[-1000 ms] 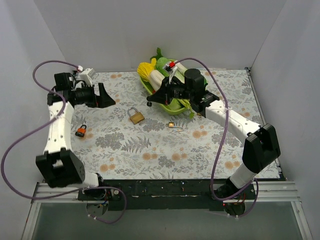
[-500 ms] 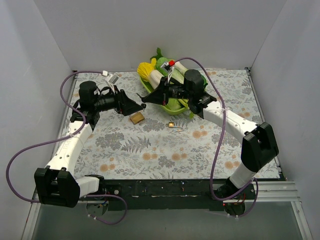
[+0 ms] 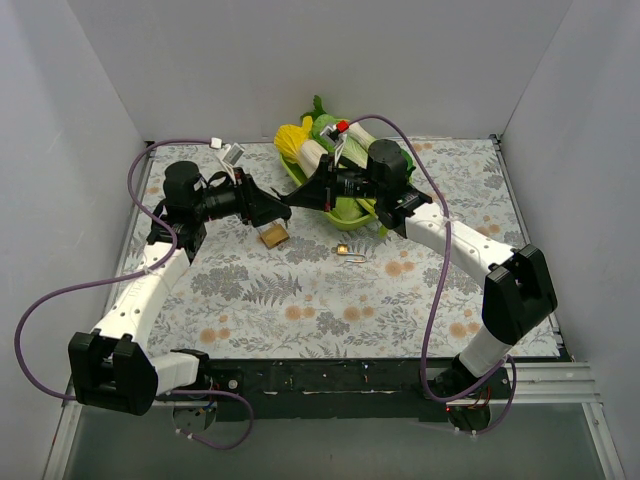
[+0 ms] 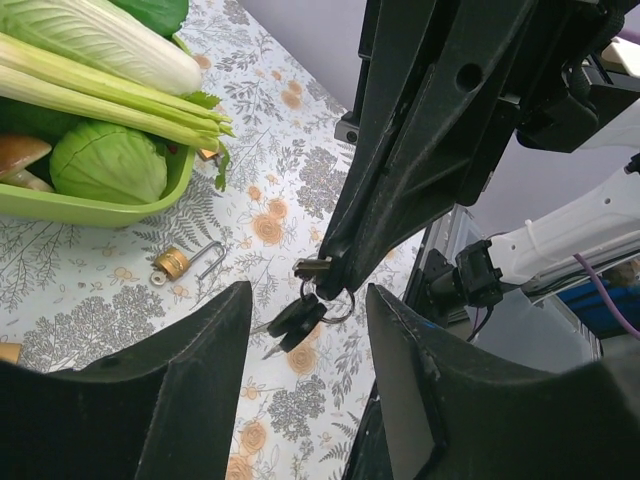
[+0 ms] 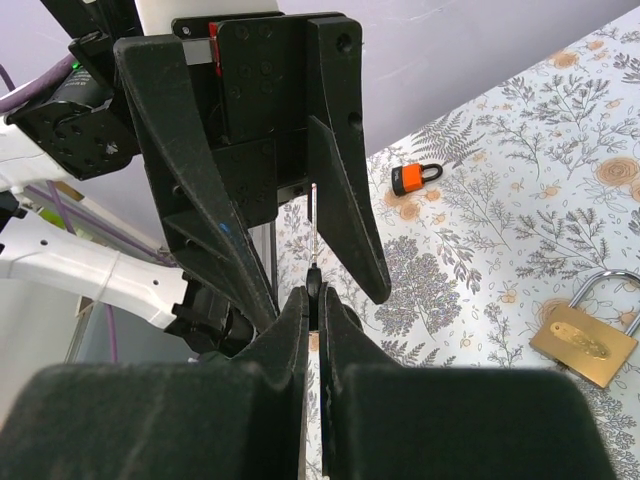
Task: Lock with the key
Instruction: Place the key at the center of the board.
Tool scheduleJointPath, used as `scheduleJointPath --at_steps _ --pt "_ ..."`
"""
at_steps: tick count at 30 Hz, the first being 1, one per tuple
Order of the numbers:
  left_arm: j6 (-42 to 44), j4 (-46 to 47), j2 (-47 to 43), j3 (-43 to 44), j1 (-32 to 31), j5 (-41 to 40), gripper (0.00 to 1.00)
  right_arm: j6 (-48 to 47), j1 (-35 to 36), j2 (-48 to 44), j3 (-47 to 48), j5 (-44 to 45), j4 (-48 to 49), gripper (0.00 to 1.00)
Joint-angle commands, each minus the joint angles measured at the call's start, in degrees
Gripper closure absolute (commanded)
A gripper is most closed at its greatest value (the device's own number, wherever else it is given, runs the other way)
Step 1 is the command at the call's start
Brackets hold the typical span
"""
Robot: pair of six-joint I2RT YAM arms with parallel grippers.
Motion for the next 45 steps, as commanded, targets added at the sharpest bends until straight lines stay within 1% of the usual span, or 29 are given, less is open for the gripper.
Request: scheduleJointPath --at_steps 1,2,3,6,12,16,17,18,21,22,23,24,26,27,28,29,30,31,32,33,34,35,37,38,40,41,42,44,45 --pt "-1.1 2.8 -0.2 -0.8 -0.2 0.4 0.53 0.9 0.1 -2.1 -0.2 -0.7 3.3 0.99" --pt "-1.1 2.9 -0.1 -0.8 -0.1 0.5 0.55 0.7 0.2 -2.1 -0.2 -0.6 3.0 0.99" --pt "-1.2 2.9 -0.2 -1.0 -0.2 0.5 0.6 0.4 0.2 -2.2 -0.1 -0.4 2.8 0.99" --pt "-1.2 3.2 -0.6 -1.8 -0.2 0.1 0.67 0.4 0.2 -2.4 0.0 -0.3 2.7 0.99" --pt "-1.5 3.8 -0.7 -2.0 -0.3 -1.5 0.68 0.5 0.5 -2.5 -0.1 -0.4 2.7 0.99" --pt "-2.1 3.9 -0.8 -1.8 -0.3 -2.4 0.88 0.5 0.7 -2.4 -0.1 -0.4 2.8 0.99" --pt "-2.5 3.9 -0.9 -1.8 -0.3 -2.9 0.99 0.6 0.6 -2.5 -0.1 -0.4 2.9 0.99" --pt "-2.6 3.8 -1.2 -1.9 -0.3 -4.1 1.0 0.6 0.7 -2.3 -0.2 -0.4 2.7 0.99" --pt "-1.5 -0.1 -1.1 -1.3 -0.3 -7.2 1.0 0.2 0.7 -2.4 -0.2 0.1 2.0 0.99" --pt "-1.4 -2.5 -1.4 -1.3 -0.3 -7.9 1.0 -0.1 0.6 -2.5 -0.2 1.2 0.5 0.96" --pt "-1.2 -3.4 -1.6 -1.3 -0.1 -8.4 1.0 -0.6 0.6 -2.5 -0.3 1.5 -0.1 0.88" --pt "-0.4 -4.6 -2.1 -1.3 0.0 -9.1 1.0 -1.9 0.6 -2.6 -0.2 2.0 -0.9 0.67" --pt "0.9 -8.4 -3.4 -1.2 1.0 -10.4 1.0 -3.6 0.5 -3.1 -0.1 3.7 -4.0 0.5" --pt "2.9 -10.3 -3.7 -0.9 1.7 -10.8 1.0 -5.5 0.1 -3.4 0.0 4.4 -5.5 0.34" --pt "3.8 -14.2 -3.8 -0.3 2.8 -11.1 1.0 -6.4 0.1 -3.6 0.3 6.4 -6.8 0.29" --pt "5.1 -16.2 -4.0 0.1 5.5 -11.0 1.0 -7.0 -0.2 -3.9 0.4 7.0 -8.5 0.25" --pt "6.7 -18.6 -3.8 0.7 7.1 -11.1 1.0 -7.6 -0.9 -4.0 0.4 7.6 -9.0 0.22" --pt "11.3 -24.3 -3.3 1.4 8.6 -11.5 1.0 -8.3 -1.3 -4.0 0.5 8.0 -9.5 0.21" --pt "14.4 -27.5 -1.9 3.4 10.5 -12.2 1.0 -8.7 -1.5 -4.0 0.5 8.1 -10.5 0.2" --pt "17.5 -31.0 -0.7 4.6 11.4 -13.6 1.0 -9.2 -2.0 -4.0 0.7 8.1 -11.1 0.2" --pt "24.0 -37.7 0.5 5.8 13.6 -15.3 1.0 -10.4 -2.2 -4.0 0.8 8.0 -11.7 0.19" --pt "26.9 -41.0 1.6 7.8 14.4 -18.7 1.0 -11.0 -2.3 -4.0 0.9 7.8 -12.2 0.2" --pt "32.1 -48.2 4.7 9.2 17.1 -21.3 1.0 -12.2 -2.5 -4.0 1.0 7.2 -13.5 0.19" --pt "35.9 -49.9 5.5 9.6 17.8 -25.6 1.0 -13.3 -2.5 -4.0 1.0 6.9 -13.8 0.19" --pt "38.6 -53.1 7.8 10.5 19.1 -30.4 1.0 -14.3 -2.6 -4.0 1.0 6.1 -14.9 0.19" --pt "41.5 -54.2 8.7 10.8 19.4 -32.1 1.0 -15.2 -2.5 -3.9 1.0 5.9 -15.2 0.19" --pt "42.2 -55.1 9.6 11.4 19.5 -35.8 1.0 -15.5 -2.5 -3.9 1.0 5.1 -15.6 0.19" --pt "42.7 -57.1 13.0 12.0 19.6 -39.2 1.0 -16.1 -2.5 -3.6 1.0 4.5 -16.0 0.19" --pt "42.6 -58.0 14.4 12.1 19.6 -43.2 1.0 -16.7 -2.5 -3.7 0.8 4.1 -16.1 0.19"
